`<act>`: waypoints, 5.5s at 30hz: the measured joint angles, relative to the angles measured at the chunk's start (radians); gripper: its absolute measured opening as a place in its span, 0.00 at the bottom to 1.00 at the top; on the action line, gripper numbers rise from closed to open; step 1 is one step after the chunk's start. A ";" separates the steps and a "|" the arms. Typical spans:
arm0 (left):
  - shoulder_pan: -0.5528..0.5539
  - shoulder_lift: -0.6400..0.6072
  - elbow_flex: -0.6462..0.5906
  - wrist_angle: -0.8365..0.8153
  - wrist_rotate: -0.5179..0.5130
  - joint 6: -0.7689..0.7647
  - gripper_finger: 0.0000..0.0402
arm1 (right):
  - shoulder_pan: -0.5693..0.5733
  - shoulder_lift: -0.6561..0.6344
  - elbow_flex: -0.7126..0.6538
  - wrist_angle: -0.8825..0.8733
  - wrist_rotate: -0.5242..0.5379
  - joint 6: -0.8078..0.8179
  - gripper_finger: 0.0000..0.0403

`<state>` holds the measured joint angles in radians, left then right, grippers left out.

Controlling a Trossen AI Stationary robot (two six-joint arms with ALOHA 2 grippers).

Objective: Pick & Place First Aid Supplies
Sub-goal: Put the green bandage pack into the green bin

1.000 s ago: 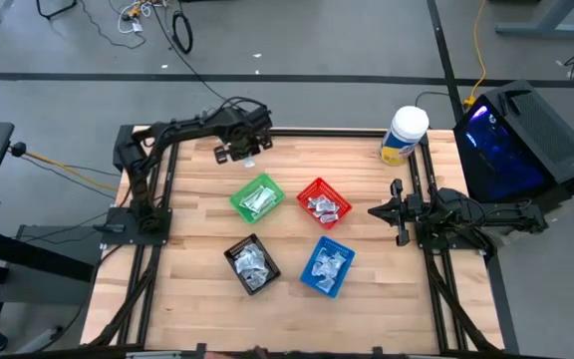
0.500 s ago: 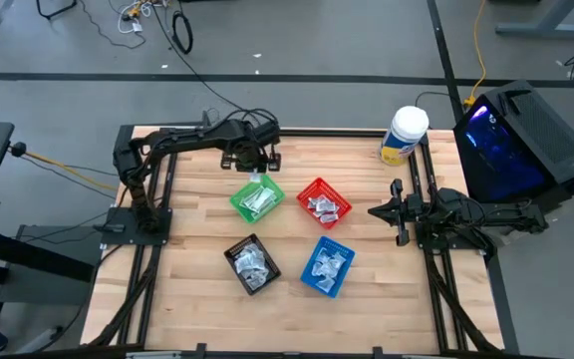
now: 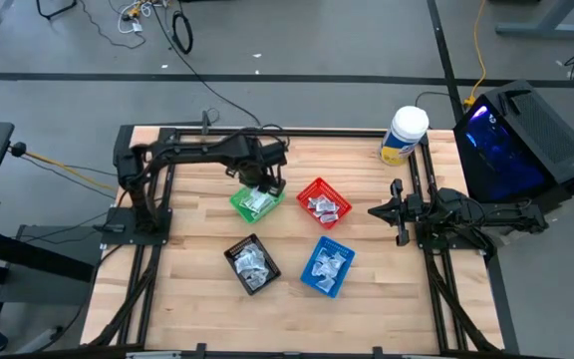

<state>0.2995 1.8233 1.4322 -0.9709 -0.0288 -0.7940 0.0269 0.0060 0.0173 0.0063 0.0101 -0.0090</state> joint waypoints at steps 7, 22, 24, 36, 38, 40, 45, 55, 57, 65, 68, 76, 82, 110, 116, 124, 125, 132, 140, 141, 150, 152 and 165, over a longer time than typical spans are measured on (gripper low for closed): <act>-0.049 0.000 0.000 -0.005 0.000 0.202 0.30 | 0.000 0.000 0.000 0.000 0.000 0.000 0.03; -0.064 0.000 0.000 -0.018 0.000 0.308 0.30 | 0.000 0.000 0.000 0.000 0.000 0.000 0.03; -0.064 0.000 0.000 -0.033 0.000 0.308 0.30 | 0.000 0.000 0.000 0.000 0.000 0.000 0.03; -0.062 0.017 0.001 -0.052 -0.012 0.309 0.53 | 0.000 0.000 0.000 0.000 0.000 0.000 0.03; -0.060 0.017 0.001 -0.049 -0.028 0.309 0.59 | 0.000 0.000 0.000 0.000 0.000 0.000 0.03; -0.057 0.017 0.001 -0.045 -0.044 0.309 0.64 | 0.000 0.000 0.000 0.000 0.000 0.000 0.03; -0.047 0.017 0.001 -0.039 -0.046 0.329 0.69 | 0.000 0.000 0.000 0.000 0.000 0.000 0.03; 0.057 0.017 0.001 -0.093 0.015 0.342 0.69 | 0.000 0.000 0.000 0.000 0.000 0.000 0.03; 0.087 0.017 0.001 -0.110 0.039 0.343 0.69 | 0.000 0.000 0.000 0.000 0.000 0.000 0.03; 0.212 0.016 0.001 -0.133 0.069 0.265 0.69 | 0.000 0.000 0.000 0.000 0.000 0.000 0.03; 0.262 0.016 0.001 -0.125 0.051 0.187 0.69 | 0.000 0.000 0.000 0.000 0.000 0.000 0.03; 0.386 0.016 0.001 -0.107 -0.065 -0.135 0.69 | 0.000 0.000 0.000 0.000 0.000 0.000 0.03; 0.457 0.016 0.001 -0.007 -0.086 -0.464 0.69 | 0.000 0.000 0.000 0.000 0.000 0.000 0.03; 0.630 0.118 0.000 0.107 0.130 -0.785 0.69 | 0.000 0.000 0.000 0.000 0.000 0.000 0.03; 0.631 0.142 0.000 0.106 0.111 -0.818 0.69 | 0.000 0.000 0.000 0.000 0.000 0.000 0.03; 0.628 0.172 0.000 0.112 0.072 -0.819 0.69 | 0.000 0.000 0.000 0.000 0.000 0.000 0.03; 0.628 0.176 0.000 0.112 0.071 -0.820 0.69 | 0.000 0.000 0.000 0.000 0.000 0.000 0.03; 0.628 0.206 0.000 0.160 0.059 -0.871 0.69 | 0.000 0.000 0.000 0.000 0.000 0.000 0.03; 0.629 0.238 0.000 0.192 0.060 -0.872 0.69 | 0.000 0.000 0.000 0.000 0.000 0.000 0.03; 0.629 0.241 0.000 0.190 0.062 -0.872 0.69 | 0.000 0.000 0.000 0.000 0.000 0.000 0.03; 0.634 0.254 0.000 0.191 0.057 -0.871 0.69 | 0.000 0.000 0.000 0.000 0.000 0.000 0.03; 0.636 0.254 0.000 0.191 0.049 -0.870 0.69 | 0.000 0.000 0.000 0.000 0.000 0.000 0.03; 0.640 0.259 0.001 0.188 0.045 -0.868 0.58 | 0.000 0.000 0.000 0.000 0.000 0.000 0.03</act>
<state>0.9394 2.0825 1.4335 -0.7833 0.0162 -1.6624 0.0265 0.0063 0.0174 0.0063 0.0101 -0.0093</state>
